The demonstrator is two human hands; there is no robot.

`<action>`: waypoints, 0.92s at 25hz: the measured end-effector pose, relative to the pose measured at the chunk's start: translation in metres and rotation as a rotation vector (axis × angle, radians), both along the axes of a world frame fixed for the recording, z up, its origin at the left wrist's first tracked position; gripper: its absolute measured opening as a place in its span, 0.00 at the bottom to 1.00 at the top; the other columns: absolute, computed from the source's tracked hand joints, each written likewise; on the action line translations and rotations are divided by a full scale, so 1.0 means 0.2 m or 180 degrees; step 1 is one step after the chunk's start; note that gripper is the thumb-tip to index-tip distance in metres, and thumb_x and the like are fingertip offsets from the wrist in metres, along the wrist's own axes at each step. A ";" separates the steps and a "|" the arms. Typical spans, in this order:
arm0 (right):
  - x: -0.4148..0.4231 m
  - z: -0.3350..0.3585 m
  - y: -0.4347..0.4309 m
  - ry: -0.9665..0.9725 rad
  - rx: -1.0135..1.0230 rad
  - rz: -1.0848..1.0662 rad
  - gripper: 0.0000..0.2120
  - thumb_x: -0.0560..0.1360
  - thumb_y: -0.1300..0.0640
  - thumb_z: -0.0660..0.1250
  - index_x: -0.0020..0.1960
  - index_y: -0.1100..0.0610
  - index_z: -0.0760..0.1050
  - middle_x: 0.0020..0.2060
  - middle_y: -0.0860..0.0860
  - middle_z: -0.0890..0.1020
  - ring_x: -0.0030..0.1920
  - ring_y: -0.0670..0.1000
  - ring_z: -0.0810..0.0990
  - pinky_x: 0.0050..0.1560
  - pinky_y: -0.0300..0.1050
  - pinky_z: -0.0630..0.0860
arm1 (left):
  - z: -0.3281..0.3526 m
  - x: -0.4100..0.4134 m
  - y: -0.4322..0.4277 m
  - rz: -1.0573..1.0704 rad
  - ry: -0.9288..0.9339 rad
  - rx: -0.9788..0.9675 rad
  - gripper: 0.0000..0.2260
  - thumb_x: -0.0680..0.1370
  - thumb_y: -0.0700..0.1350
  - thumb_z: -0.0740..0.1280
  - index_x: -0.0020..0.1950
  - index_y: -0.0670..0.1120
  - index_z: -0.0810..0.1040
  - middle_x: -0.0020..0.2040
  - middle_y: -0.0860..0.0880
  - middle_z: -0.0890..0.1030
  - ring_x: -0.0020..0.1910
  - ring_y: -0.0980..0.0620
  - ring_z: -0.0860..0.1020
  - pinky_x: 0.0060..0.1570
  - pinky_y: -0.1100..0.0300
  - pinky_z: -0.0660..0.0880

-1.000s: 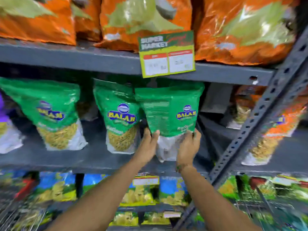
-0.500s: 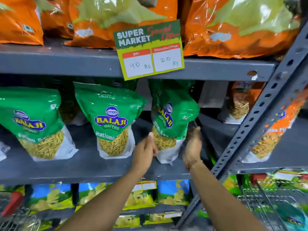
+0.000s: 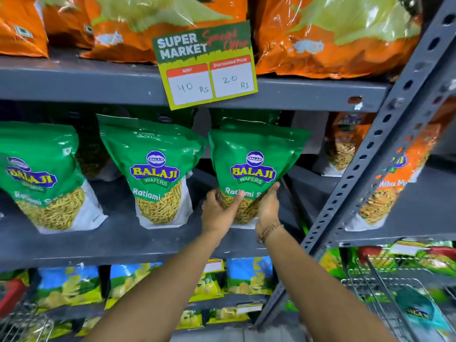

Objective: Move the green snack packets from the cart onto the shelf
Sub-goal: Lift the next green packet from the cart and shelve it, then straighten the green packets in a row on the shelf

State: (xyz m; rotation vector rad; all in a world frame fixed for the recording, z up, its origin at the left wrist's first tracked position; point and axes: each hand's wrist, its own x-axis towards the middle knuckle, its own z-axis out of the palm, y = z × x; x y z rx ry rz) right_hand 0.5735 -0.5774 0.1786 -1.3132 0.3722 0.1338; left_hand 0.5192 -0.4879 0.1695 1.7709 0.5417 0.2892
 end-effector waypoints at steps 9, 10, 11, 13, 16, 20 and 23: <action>-0.43 -0.06 0.27 -0.0142 -0.0772 -0.1076 0.14 0.79 0.52 0.54 0.52 0.62 0.71 0.53 0.64 0.75 0.58 0.63 0.71 0.57 0.51 0.67 | 0.02 -0.29 0.29 0.0653 -0.0473 0.0527 0.17 0.75 0.57 0.60 0.33 0.46 0.69 0.35 0.42 0.77 0.40 0.41 0.75 0.41 0.54 0.69; -0.55 -0.09 0.38 -0.0544 -0.0571 -0.0706 0.11 0.79 0.52 0.55 0.43 0.55 0.71 0.43 0.59 0.76 0.50 0.60 0.73 0.50 0.49 0.68 | 0.03 -0.38 0.39 0.0947 -0.0674 0.0577 0.18 0.75 0.55 0.58 0.30 0.46 0.66 0.33 0.39 0.75 0.39 0.38 0.74 0.39 0.53 0.67; -0.64 -0.10 0.53 -0.0822 -0.0398 -0.0184 0.12 0.78 0.50 0.56 0.37 0.51 0.69 0.35 0.53 0.73 0.43 0.56 0.72 0.45 0.47 0.68 | 0.04 -0.45 0.53 0.1324 -0.0876 0.0563 0.17 0.76 0.54 0.56 0.30 0.46 0.64 0.34 0.35 0.75 0.39 0.36 0.74 0.39 0.51 0.67; -0.73 -0.06 0.85 -0.1221 -0.0431 0.0765 0.13 0.76 0.49 0.57 0.35 0.50 0.70 0.32 0.50 0.72 0.38 0.51 0.70 0.42 0.47 0.69 | 0.06 -0.58 0.83 0.2152 -0.1307 0.0373 0.16 0.76 0.54 0.54 0.37 0.42 0.68 0.40 0.30 0.76 0.42 0.35 0.74 0.43 0.45 0.70; -0.75 0.15 1.34 -0.1664 -0.0485 0.1091 0.13 0.78 0.55 0.57 0.56 0.59 0.75 0.52 0.59 0.79 0.54 0.56 0.76 0.59 0.45 0.70 | 0.13 -0.69 1.37 0.3028 -0.1465 0.0088 0.20 0.77 0.48 0.55 0.55 0.32 0.70 0.54 0.28 0.74 0.53 0.35 0.74 0.55 0.48 0.67; -0.55 0.37 1.63 -0.1612 -0.0768 0.0933 0.13 0.78 0.58 0.57 0.51 0.67 0.75 0.51 0.67 0.79 0.51 0.58 0.76 0.51 0.45 0.68 | 0.21 -0.65 1.80 0.2212 -0.1375 -0.0218 0.16 0.80 0.42 0.55 0.62 0.33 0.68 0.58 0.35 0.76 0.57 0.44 0.74 0.55 0.56 0.70; -0.49 0.41 1.68 -0.1648 -0.0165 0.0653 0.08 0.76 0.60 0.61 0.39 0.56 0.74 0.38 0.58 0.79 0.40 0.50 0.73 0.46 0.45 0.72 | 0.24 -0.62 1.93 0.1728 -0.1495 -0.0098 0.12 0.79 0.44 0.56 0.48 0.39 0.76 0.40 0.44 0.78 0.43 0.51 0.73 0.45 0.57 0.68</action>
